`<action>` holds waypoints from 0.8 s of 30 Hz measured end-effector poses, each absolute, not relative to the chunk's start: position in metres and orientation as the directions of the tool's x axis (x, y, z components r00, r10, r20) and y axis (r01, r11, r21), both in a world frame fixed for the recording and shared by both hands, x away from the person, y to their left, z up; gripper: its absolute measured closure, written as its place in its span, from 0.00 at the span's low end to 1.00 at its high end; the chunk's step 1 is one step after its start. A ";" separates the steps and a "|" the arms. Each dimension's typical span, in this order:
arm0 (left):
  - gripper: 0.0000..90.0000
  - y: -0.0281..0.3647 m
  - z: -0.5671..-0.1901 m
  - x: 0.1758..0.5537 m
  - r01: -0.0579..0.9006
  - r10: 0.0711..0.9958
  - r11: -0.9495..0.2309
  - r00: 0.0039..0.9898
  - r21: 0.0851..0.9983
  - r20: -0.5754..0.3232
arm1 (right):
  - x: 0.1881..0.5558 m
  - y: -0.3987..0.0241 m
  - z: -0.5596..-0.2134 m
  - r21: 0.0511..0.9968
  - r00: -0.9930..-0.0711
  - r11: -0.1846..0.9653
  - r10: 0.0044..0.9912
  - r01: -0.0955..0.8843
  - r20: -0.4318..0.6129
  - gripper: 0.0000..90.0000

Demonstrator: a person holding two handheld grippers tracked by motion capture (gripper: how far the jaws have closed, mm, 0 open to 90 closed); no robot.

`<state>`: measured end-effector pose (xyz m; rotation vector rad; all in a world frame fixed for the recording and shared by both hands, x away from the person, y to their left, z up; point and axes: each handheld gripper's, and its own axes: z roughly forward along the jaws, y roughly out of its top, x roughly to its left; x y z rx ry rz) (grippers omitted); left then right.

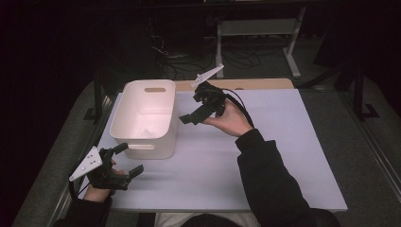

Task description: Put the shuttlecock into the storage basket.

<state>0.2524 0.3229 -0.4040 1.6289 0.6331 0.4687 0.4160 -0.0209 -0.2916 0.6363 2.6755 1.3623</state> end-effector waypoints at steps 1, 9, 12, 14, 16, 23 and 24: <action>0.00 0.323 -0.404 0.252 0.138 0.641 -0.085 0.765 0.987 -0.051 | 0.416 -0.023 -0.292 0.791 -0.912 0.517 0.392 0.327 0.121 0.00; 0.00 0.323 -0.404 0.252 0.137 0.644 -0.085 0.764 0.987 -0.051 | 0.411 -0.042 -0.298 0.798 -0.898 0.496 0.423 0.343 0.123 0.00; 0.00 0.323 -0.404 0.252 0.136 0.644 -0.086 0.763 0.987 -0.049 | 0.409 -0.048 -0.300 0.798 -0.896 0.495 0.428 0.343 0.120 0.00; 0.00 0.323 -0.404 0.252 0.136 0.645 -0.087 0.763 0.987 -0.048 | 0.409 -0.049 -0.301 0.801 -0.895 0.490 0.430 0.343 0.120 0.00; 0.00 0.323 -0.404 0.252 0.134 0.645 -0.089 0.763 0.987 -0.045 | 0.408 -0.051 -0.301 0.802 -0.894 0.487 0.432 0.345 0.122 0.00; 0.00 0.323 -0.404 0.252 0.137 0.646 -0.090 0.762 0.987 -0.047 | 0.404 -0.067 -0.313 0.804 -0.882 0.477 0.455 0.355 0.120 0.00; 0.00 0.323 -0.404 0.252 0.137 0.646 -0.090 0.762 0.987 -0.047 | 0.404 -0.068 -0.313 0.803 -0.880 0.475 0.459 0.360 0.123 0.00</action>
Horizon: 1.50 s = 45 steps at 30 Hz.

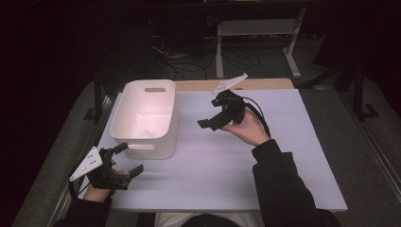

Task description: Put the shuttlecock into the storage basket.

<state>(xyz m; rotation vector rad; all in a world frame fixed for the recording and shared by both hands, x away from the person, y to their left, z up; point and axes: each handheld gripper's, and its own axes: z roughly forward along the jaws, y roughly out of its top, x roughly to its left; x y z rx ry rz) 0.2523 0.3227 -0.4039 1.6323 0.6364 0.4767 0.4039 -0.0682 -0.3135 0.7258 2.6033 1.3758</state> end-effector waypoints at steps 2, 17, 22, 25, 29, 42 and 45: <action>0.00 0.323 -0.404 0.252 0.137 0.646 -0.089 0.762 0.987 -0.047 | 0.404 -0.070 -0.315 0.804 -0.879 0.473 0.460 0.360 0.124 0.00; 0.00 0.323 -0.404 0.252 0.137 0.647 -0.088 0.761 0.987 -0.048 | 0.400 -0.100 -0.329 0.811 -0.854 0.438 0.503 0.387 0.136 0.00; 0.00 0.323 -0.404 0.252 0.138 0.648 -0.089 0.760 0.986 -0.048 | 0.395 -0.110 -0.335 0.809 -0.847 0.441 0.516 0.389 0.126 0.00; 0.00 0.323 -0.404 0.252 0.137 0.649 -0.089 0.760 0.987 -0.046 | 0.392 -0.114 -0.335 0.812 -0.846 0.437 0.519 0.386 0.123 0.00; 0.00 0.323 -0.404 0.252 0.138 0.649 -0.086 0.759 0.987 -0.049 | 0.389 -0.119 -0.336 0.817 -0.842 0.429 0.525 0.385 0.121 0.00; 0.00 0.323 -0.404 0.252 0.134 0.650 -0.089 0.759 0.987 -0.044 | 0.380 -0.145 -0.350 0.822 -0.813 0.386 0.561 0.420 0.152 0.00; 0.00 0.323 -0.404 0.252 0.133 0.650 -0.090 0.759 0.987 -0.043 | 0.379 -0.149 -0.352 0.822 -0.809 0.378 0.566 0.426 0.159 0.00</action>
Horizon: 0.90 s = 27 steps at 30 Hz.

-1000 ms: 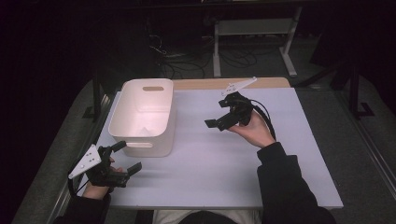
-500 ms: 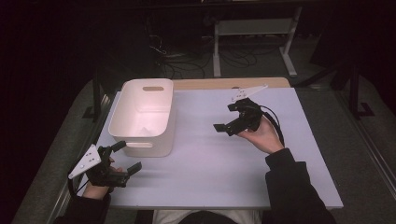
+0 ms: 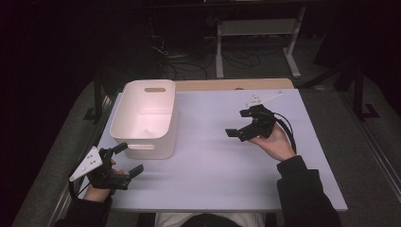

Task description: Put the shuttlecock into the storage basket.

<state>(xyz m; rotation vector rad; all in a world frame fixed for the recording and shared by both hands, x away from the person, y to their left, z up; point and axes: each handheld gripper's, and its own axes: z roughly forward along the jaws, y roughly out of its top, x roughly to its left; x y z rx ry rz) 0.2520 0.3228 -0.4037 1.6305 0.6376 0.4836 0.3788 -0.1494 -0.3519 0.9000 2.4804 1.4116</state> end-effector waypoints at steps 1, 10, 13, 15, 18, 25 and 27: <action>0.00 0.323 -0.404 0.252 0.133 0.650 -0.090 0.759 0.987 -0.043 | 0.379 -0.149 -0.352 0.822 -0.809 0.378 0.566 0.426 0.159 0.00; 0.00 0.323 -0.404 0.252 0.131 0.650 -0.091 0.759 0.987 -0.041 | 0.372 -0.171 -0.359 0.830 -0.793 0.344 0.583 0.439 0.177 0.00; 0.00 0.323 -0.404 0.252 0.129 0.650 -0.091 0.759 0.987 -0.040 | 0.370 -0.178 -0.361 0.833 -0.785 0.327 0.591 0.447 0.189 0.00; 0.00 0.323 -0.404 0.252 0.130 0.649 -0.091 0.759 0.987 -0.040 | 0.369 -0.181 -0.362 0.834 -0.781 0.321 0.594 0.449 0.192 0.00; 0.00 0.322 -0.404 0.252 0.129 0.649 -0.092 0.760 0.987 -0.039 | 0.366 -0.187 -0.366 0.835 -0.772 0.307 0.602 0.457 0.202 0.00; 0.00 0.322 -0.404 0.252 0.130 0.648 -0.092 0.760 0.987 -0.040 | 0.360 -0.197 -0.374 0.838 -0.762 0.295 0.615 0.460 0.202 0.00; 0.00 0.322 -0.404 0.252 0.129 0.647 -0.092 0.761 0.987 -0.039 | 0.359 -0.199 -0.375 0.837 -0.760 0.295 0.618 0.461 0.201 0.00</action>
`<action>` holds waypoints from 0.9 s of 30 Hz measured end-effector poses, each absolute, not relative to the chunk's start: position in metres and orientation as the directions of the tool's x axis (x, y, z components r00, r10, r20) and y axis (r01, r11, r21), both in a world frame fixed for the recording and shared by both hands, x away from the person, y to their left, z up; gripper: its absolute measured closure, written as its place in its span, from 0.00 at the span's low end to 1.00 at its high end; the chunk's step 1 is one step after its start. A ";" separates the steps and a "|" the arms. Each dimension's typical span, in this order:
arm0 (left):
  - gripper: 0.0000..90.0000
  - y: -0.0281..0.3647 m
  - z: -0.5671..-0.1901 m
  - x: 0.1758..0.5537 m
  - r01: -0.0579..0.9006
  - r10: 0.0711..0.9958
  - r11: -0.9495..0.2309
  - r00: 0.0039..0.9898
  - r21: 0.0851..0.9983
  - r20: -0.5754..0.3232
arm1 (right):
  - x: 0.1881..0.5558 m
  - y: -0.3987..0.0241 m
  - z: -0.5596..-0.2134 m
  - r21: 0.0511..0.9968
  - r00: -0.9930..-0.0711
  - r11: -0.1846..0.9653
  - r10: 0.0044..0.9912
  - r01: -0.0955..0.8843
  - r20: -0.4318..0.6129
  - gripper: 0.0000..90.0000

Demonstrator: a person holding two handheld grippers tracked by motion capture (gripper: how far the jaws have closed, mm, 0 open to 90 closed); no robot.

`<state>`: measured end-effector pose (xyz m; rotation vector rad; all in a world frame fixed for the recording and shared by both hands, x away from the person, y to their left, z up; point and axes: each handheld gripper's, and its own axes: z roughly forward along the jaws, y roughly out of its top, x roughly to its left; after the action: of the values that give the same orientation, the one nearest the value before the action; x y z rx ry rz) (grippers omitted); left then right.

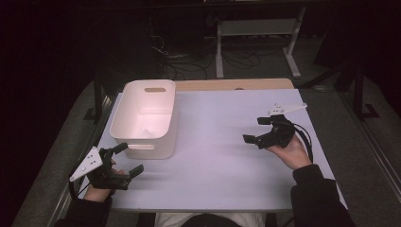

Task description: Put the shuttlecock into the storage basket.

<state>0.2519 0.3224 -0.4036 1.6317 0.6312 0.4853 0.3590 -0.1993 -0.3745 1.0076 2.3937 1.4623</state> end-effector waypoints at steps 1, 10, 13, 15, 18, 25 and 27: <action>0.00 0.322 -0.404 0.252 0.128 0.647 -0.092 0.762 0.987 -0.039 | 0.358 -0.201 -0.375 0.839 -0.758 0.292 0.621 0.459 0.199 0.00; 0.00 0.322 -0.404 0.252 0.132 0.646 -0.091 0.762 0.987 -0.042 | 0.348 -0.216 -0.384 0.845 -0.739 0.272 0.645 0.460 0.194 0.00; 0.00 0.322 -0.404 0.253 0.132 0.647 -0.092 0.761 0.987 -0.042 | 0.345 -0.220 -0.386 0.847 -0.735 0.264 0.648 0.462 0.199 0.00; 0.00 0.322 -0.404 0.253 0.132 0.648 -0.092 0.761 0.987 -0.041 | 0.343 -0.222 -0.387 0.848 -0.733 0.260 0.650 0.462 0.200 0.00; 0.00 0.322 -0.404 0.253 0.133 0.648 -0.093 0.760 0.987 -0.041 | 0.337 -0.228 -0.391 0.851 -0.729 0.257 0.656 0.457 0.194 0.00; 0.00 0.322 -0.404 0.253 0.135 0.649 -0.091 0.760 0.987 -0.044 | 0.328 -0.242 -0.397 0.857 -0.722 0.243 0.664 0.455 0.195 0.00; 0.00 0.322 -0.404 0.253 0.135 0.649 -0.092 0.760 0.987 -0.043 | 0.327 -0.244 -0.398 0.858 -0.721 0.238 0.664 0.455 0.198 0.00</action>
<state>0.2527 0.3220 -0.4038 1.6330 0.6367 0.4816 0.3269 -0.2443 -0.3979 1.0579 2.2995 1.4810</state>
